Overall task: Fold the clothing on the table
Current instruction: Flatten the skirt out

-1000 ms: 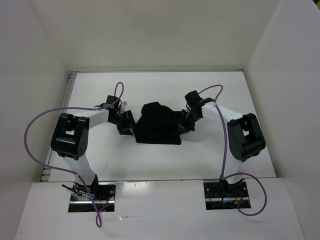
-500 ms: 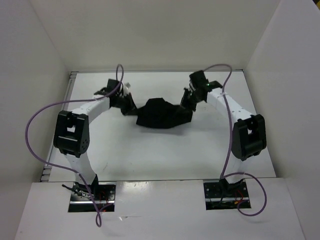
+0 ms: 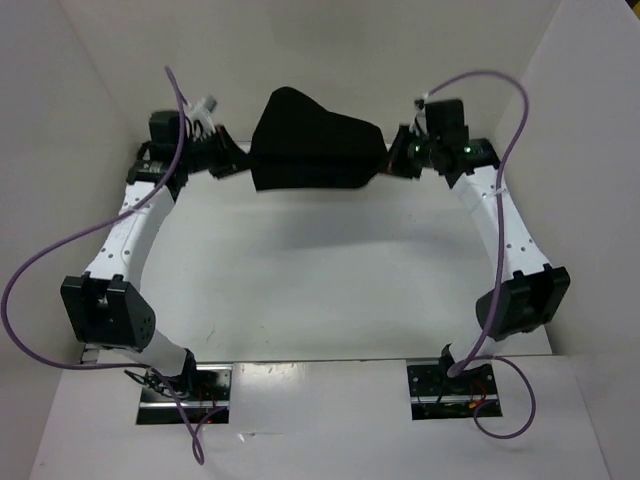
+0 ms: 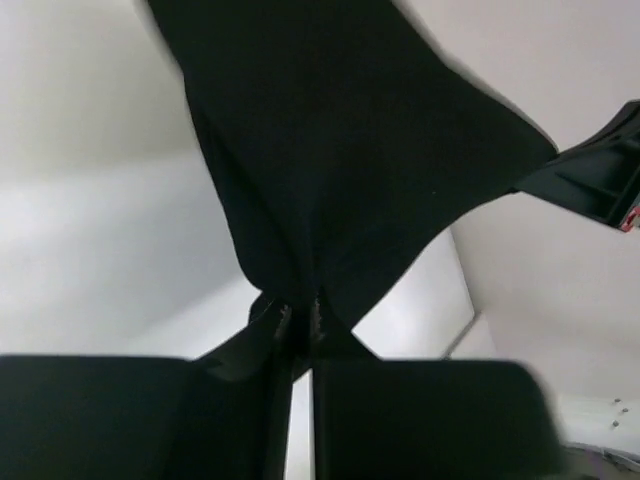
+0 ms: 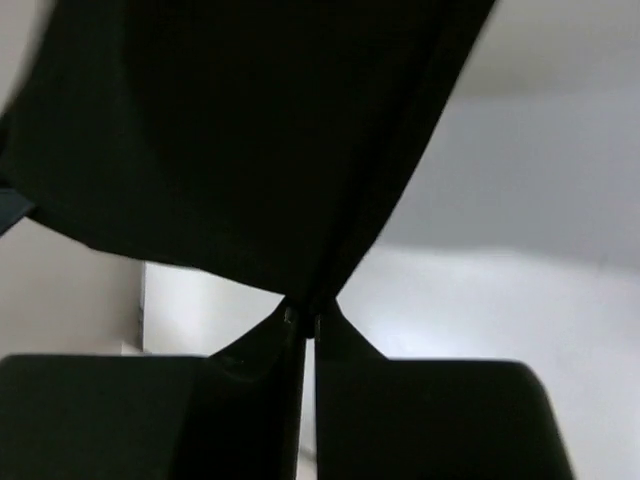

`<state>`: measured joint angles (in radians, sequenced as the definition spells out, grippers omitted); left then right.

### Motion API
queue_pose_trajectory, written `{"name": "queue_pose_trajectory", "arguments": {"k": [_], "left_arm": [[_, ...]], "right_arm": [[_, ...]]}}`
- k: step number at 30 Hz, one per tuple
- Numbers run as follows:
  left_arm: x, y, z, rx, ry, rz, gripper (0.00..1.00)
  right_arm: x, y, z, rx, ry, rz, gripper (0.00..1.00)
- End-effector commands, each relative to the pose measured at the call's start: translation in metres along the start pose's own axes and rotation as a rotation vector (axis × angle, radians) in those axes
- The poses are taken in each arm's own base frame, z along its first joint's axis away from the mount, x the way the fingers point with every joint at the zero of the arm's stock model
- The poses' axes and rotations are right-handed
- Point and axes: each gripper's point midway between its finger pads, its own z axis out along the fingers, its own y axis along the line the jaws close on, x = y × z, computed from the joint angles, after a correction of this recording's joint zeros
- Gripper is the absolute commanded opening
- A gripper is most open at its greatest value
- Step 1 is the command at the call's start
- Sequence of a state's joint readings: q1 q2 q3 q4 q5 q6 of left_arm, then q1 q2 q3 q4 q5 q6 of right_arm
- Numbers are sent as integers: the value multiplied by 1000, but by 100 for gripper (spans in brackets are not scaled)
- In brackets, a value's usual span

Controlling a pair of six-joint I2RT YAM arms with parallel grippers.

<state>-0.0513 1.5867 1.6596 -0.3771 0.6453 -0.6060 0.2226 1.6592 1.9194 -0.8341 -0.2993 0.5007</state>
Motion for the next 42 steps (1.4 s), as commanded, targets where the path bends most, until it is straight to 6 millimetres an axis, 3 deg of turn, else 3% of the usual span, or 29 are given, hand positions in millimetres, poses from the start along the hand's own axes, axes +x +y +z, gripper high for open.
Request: {"name": "queue_pose_trajectory", "arguments": {"k": [1,2,3,4,6,8,9,11,15,20,23,25,27,30,36,42], "left_arm": [[112,53,4,-106,245,-204,16],[140,53,2,-99,304,-232,29],[168,56,-5,-109,364,-282,45],[215,66,-22,-154,451,-351,55],[249,66,-48,-190,518,-391,75],[263,76,-63,-260,522,-405,82],[260,73,-67,-267,504,-390,86],[234,80,-63,-320,427,-335,88],[207,101,-30,-367,370,-295,88],[163,108,8,-336,251,-213,85],[152,119,30,-292,238,-117,85],[156,128,47,-279,286,-98,85],[171,145,57,-295,356,-116,84],[182,143,68,-271,401,-112,82],[190,138,66,-255,408,-107,82],[195,138,61,-260,425,-109,82]], "right_arm": [[111,-40,10,32,293,100,6],[171,-64,12,76,446,184,9],[199,-70,8,84,514,218,10],[221,-71,-7,92,559,237,19],[273,-90,-29,191,663,273,27],[272,-92,-47,225,629,274,35],[264,-90,-49,227,599,260,36],[243,-83,-44,212,528,230,37],[228,-85,-12,199,501,229,37],[230,-122,24,345,502,235,49],[229,-133,30,399,491,223,52],[229,-140,32,440,476,243,60],[234,-154,30,493,473,253,60],[237,-167,24,558,456,271,60],[268,-170,12,564,548,327,50],[297,-170,-10,584,599,386,48]]}}
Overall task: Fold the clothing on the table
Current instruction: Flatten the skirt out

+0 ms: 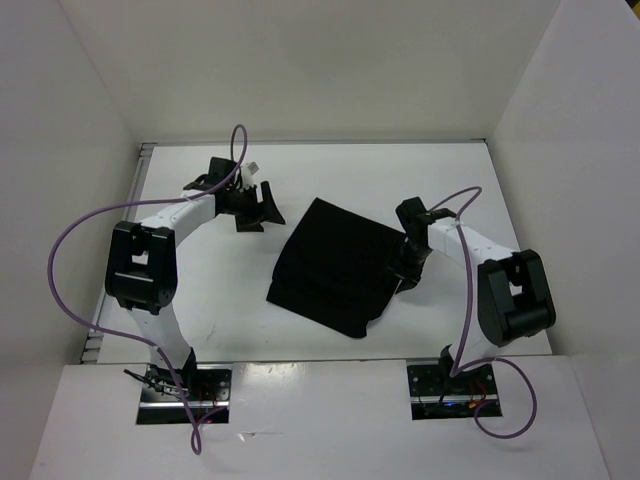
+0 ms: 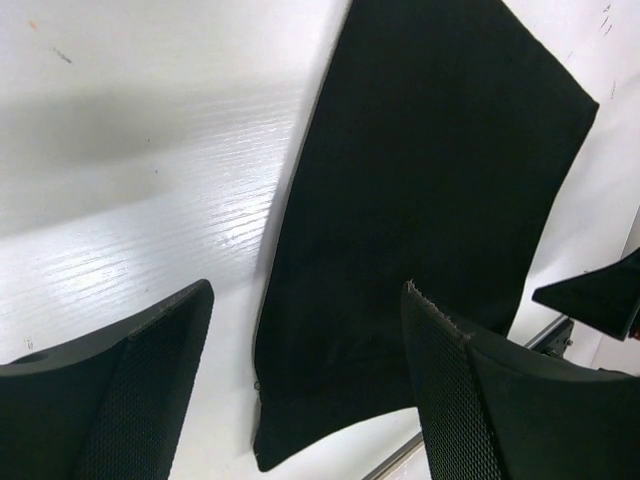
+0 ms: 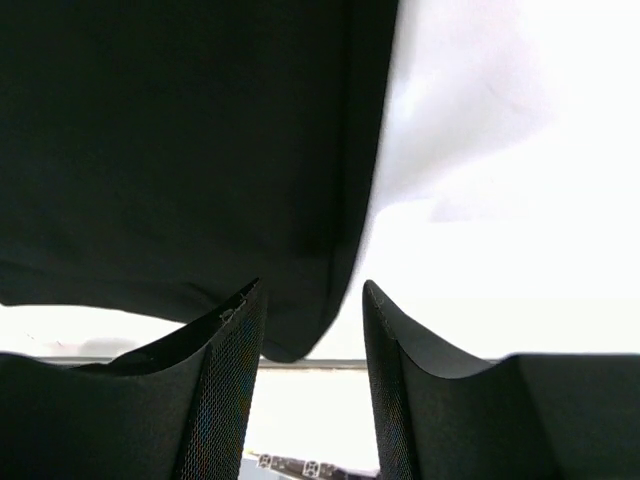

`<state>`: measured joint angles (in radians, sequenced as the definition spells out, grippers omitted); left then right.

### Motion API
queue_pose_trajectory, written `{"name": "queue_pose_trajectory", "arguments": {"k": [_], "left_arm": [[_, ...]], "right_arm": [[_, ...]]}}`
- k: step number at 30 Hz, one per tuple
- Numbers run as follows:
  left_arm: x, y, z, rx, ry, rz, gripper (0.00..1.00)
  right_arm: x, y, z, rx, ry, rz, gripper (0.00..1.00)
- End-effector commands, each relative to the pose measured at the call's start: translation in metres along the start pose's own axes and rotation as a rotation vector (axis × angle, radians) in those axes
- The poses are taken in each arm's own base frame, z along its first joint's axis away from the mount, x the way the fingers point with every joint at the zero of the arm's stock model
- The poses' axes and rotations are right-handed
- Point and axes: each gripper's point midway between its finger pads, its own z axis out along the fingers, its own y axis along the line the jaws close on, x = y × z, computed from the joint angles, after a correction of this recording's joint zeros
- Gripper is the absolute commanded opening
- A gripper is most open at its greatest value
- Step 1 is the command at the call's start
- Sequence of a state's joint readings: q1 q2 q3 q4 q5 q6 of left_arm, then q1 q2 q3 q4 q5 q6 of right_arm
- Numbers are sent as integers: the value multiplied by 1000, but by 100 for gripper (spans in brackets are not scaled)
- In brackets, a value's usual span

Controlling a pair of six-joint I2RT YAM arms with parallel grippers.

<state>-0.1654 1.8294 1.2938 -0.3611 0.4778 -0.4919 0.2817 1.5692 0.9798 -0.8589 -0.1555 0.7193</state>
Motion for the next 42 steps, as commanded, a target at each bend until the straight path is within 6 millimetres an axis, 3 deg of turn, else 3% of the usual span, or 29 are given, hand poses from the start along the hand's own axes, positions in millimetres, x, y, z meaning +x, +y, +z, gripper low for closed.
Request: {"name": "queue_pose_trajectory", "arguments": {"k": [1,5,9,24,32,36,37,39,41,42], "left_arm": [[-3,-8,-10,34,-20,56,82],[1,-5,-5,36,-1,47,82],[1,-5,-1,44,4,46,82],[6,-1,2,38,18,37,82],[6,-1,2,38,18,37,82],[10,2,4,32,33,28,82],[10,2,4,32,33,28,82],[10,2,4,32,33,28,82],[10,2,4,32,33,28,82],[10,2,4,32,33,28,82]], "right_arm": [[11,-2,-10,-20,-1,36,48],[15,-7,-8,-14,6,37,48],[8,6,-6,-65,-13,48,44],[37,9,23,6,97,-5,41],[49,6,29,30,122,-21,28],[57,-1,34,55,144,-26,28],[60,-4,35,62,150,-24,26],[56,-5,34,70,125,-8,1],[50,1,29,50,95,-14,0],[41,15,20,12,63,-22,0]]}}
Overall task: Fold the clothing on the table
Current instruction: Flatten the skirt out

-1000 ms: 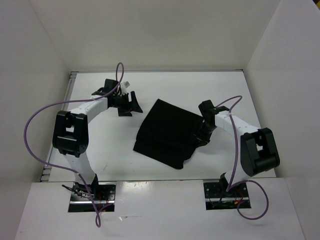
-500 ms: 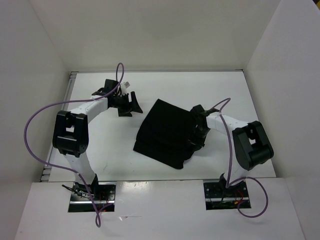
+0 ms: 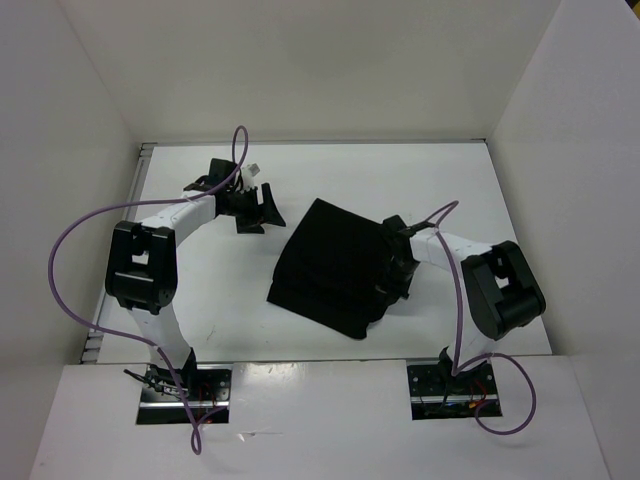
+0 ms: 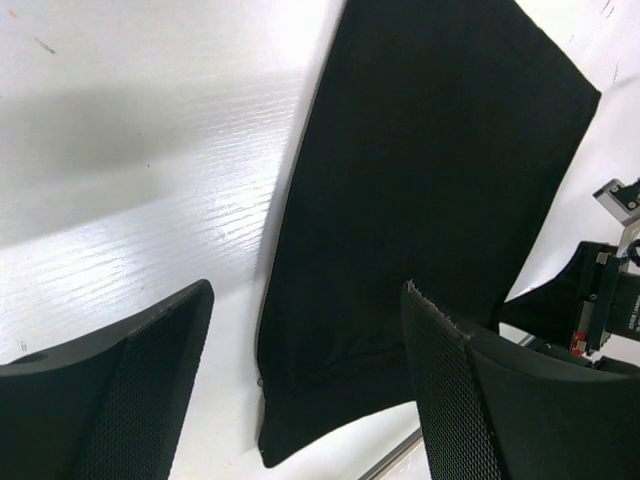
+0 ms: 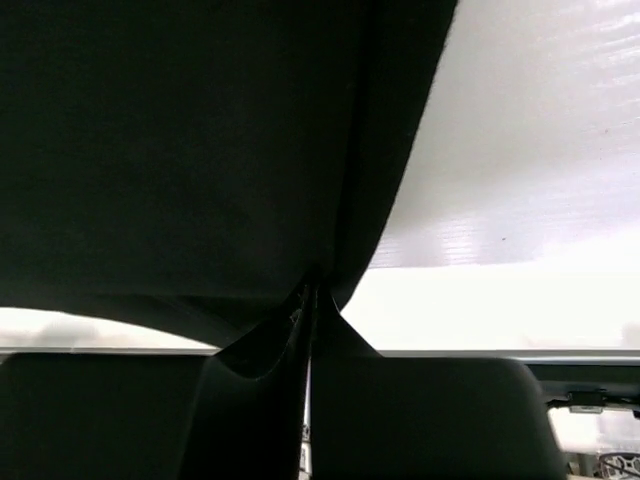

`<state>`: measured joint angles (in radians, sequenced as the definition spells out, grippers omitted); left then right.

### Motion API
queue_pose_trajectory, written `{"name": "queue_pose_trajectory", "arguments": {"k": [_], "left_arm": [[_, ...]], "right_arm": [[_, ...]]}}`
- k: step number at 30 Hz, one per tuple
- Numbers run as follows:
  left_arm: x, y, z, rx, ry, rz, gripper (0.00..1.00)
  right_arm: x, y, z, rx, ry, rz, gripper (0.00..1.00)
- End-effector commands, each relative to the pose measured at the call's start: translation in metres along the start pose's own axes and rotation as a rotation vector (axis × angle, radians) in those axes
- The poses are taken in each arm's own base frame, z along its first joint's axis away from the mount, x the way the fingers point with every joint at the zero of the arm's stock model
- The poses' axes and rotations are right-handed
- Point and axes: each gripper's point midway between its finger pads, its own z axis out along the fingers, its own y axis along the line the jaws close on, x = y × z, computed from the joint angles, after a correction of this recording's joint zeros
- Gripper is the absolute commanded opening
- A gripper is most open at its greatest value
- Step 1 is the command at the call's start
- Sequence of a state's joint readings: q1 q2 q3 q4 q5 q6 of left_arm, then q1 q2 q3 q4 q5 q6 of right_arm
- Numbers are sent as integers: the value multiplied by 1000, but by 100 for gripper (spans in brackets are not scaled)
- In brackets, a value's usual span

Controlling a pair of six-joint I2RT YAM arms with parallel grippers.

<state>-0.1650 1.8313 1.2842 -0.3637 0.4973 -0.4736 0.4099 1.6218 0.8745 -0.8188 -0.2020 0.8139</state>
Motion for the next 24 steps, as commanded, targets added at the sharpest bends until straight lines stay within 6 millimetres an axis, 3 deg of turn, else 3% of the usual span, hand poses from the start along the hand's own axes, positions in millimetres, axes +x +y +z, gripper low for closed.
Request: {"name": "queue_pose_trajectory", "arguments": {"k": [1,4,5,6,8,9,10,12,13,16,18,24], "left_arm": [[4,2,3,19,14,17,82],[2,5,2,16,9,10,82],[3,7,4,13,16,6,82],[3,7,4,13,16,5,82],[3,7,4,13,16,5,82],[3,7,4,13,16,5,82],[7,9,5,10,23,1,82],[5,12,4,7,18,-6,82],[3,11,4,10,10,-1,82],[3,10,4,18,14,-1,82],[4,8,4,28,18,-1,82],[4,8,4,28,18,-1,82]], "right_arm": [[-18,27,-22,-72,-93,-18,0],[-42,80,-76,-234,-189,-70,0],[-46,94,-91,-283,-204,-96,0],[-42,118,-119,-378,-219,-138,0],[-33,134,-156,-506,-248,-159,0],[-30,133,-162,-526,-259,-150,0],[-28,128,-164,-534,-259,-115,0],[-31,89,-135,-413,-265,-40,0],[-31,58,-117,-309,-232,10,0],[-20,-8,-64,-23,-143,52,0],[-17,-20,-58,35,-133,60,0],[-42,-71,-85,345,-286,122,0]]}}
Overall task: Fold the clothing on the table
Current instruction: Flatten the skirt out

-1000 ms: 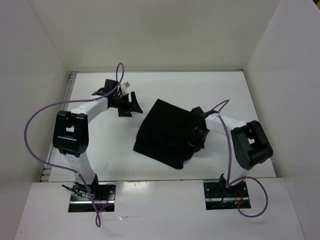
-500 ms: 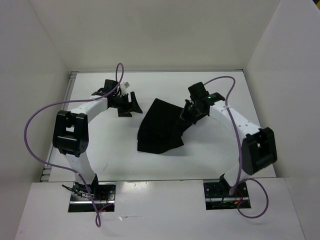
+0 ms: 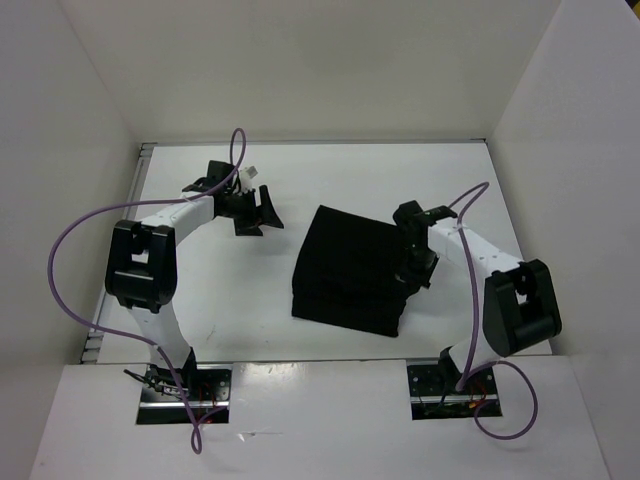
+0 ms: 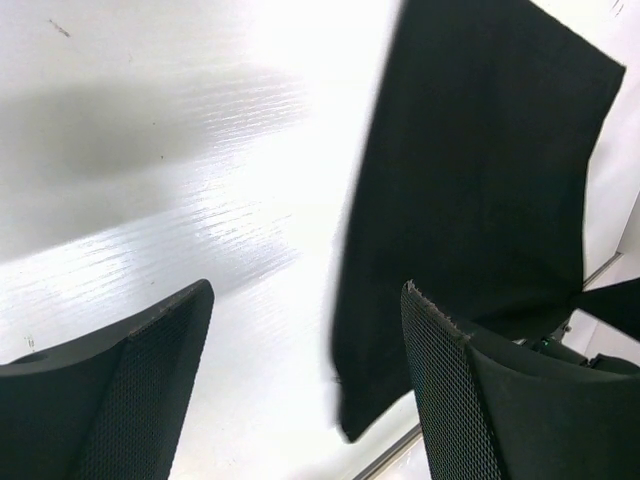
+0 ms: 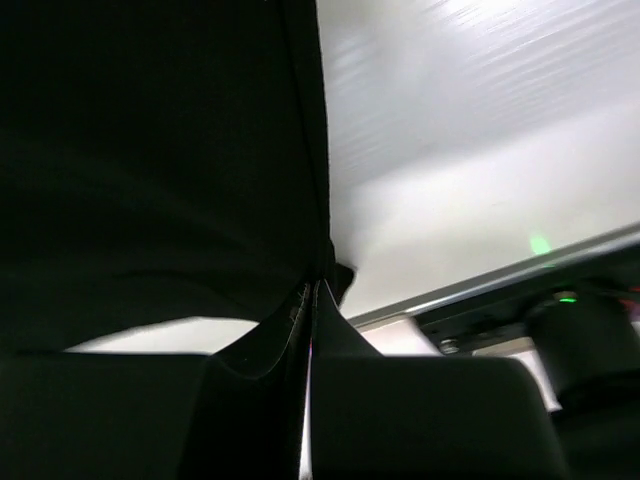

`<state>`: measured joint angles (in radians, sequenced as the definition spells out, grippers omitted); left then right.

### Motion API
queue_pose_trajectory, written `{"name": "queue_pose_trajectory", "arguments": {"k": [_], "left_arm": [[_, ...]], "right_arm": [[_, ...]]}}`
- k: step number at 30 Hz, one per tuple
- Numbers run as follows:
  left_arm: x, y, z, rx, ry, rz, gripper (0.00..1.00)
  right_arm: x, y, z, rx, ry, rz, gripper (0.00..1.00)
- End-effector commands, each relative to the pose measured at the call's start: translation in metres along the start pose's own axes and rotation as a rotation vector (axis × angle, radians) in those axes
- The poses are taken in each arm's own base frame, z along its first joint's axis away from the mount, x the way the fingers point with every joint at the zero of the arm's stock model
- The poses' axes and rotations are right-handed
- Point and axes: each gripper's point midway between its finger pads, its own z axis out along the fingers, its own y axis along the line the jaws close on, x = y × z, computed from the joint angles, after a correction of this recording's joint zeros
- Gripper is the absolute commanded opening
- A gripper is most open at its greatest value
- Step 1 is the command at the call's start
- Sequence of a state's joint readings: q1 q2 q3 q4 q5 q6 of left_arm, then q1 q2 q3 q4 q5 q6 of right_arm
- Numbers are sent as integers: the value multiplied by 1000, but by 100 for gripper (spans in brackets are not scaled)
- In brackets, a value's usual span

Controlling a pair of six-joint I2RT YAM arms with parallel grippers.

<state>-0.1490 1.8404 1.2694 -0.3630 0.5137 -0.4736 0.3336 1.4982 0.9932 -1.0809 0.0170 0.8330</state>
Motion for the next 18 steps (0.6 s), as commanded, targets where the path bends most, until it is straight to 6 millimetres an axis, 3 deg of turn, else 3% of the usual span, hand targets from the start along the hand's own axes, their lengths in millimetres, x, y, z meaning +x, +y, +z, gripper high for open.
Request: {"name": "queue_pose_trajectory", "arguments": {"k": [1,6,8,9,10,12,13,14,16,18], "left_arm": [[-1,2,3,15,-2,22,82],[8,3,8,-7,24,32,82],[7,4,8,-16,21,32,82],[7,4,8,-16,21,32,82],[3,4,8,-24,9,37,82],[2,5,8,-33,5,24,82],[1,10,5,-40,4,10,82],[-4,13,0,-43,-12,-10,82],[-6,24,-3,-65,-23,-48,82],[-10,30,-10,-88,-55,-64,82]], "right_arm": [[-26,-37,-18,206,-141,19,0],[-30,-18,-4,152,-110,-13,0],[-37,15,-12,42,-98,-43,0],[-38,39,-18,-22,-116,-86,0],[-47,70,-37,-112,-151,-107,0],[-40,118,-48,-248,-121,-205,0],[-33,152,-72,-358,-136,-274,0],[-27,174,-86,-444,-126,-321,0],[-4,227,-143,-751,-90,-446,0],[21,242,-212,-1019,-60,-552,0]]}}
